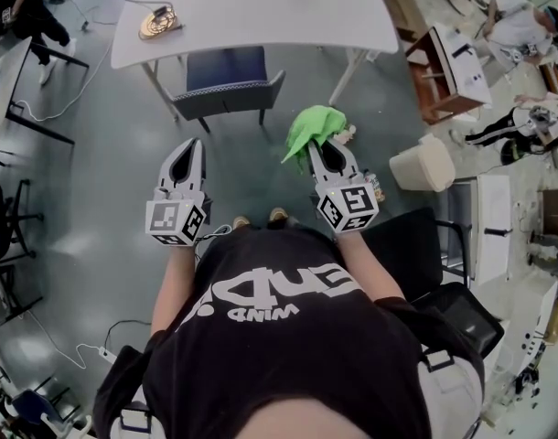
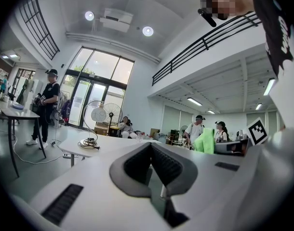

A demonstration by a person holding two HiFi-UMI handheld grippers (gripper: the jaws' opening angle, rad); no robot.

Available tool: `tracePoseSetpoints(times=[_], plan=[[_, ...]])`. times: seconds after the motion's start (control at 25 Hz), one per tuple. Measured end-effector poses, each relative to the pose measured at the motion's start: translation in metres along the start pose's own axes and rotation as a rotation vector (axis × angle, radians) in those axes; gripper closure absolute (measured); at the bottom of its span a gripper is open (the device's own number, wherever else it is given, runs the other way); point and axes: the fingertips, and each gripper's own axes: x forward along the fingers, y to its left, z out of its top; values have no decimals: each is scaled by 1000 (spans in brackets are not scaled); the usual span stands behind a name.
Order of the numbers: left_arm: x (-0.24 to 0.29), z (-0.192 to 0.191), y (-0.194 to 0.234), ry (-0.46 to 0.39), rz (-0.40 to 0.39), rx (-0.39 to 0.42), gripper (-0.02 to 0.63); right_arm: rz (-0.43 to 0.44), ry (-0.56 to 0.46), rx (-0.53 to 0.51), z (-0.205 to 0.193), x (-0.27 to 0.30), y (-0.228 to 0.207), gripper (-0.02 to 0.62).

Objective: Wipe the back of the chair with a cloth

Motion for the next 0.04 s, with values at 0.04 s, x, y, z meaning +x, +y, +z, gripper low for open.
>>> tracePoseSetpoints(times=[0.04], plan=[[-1,0,0,1,0,1,607,-1,-1,-1,0,0,1,549]])
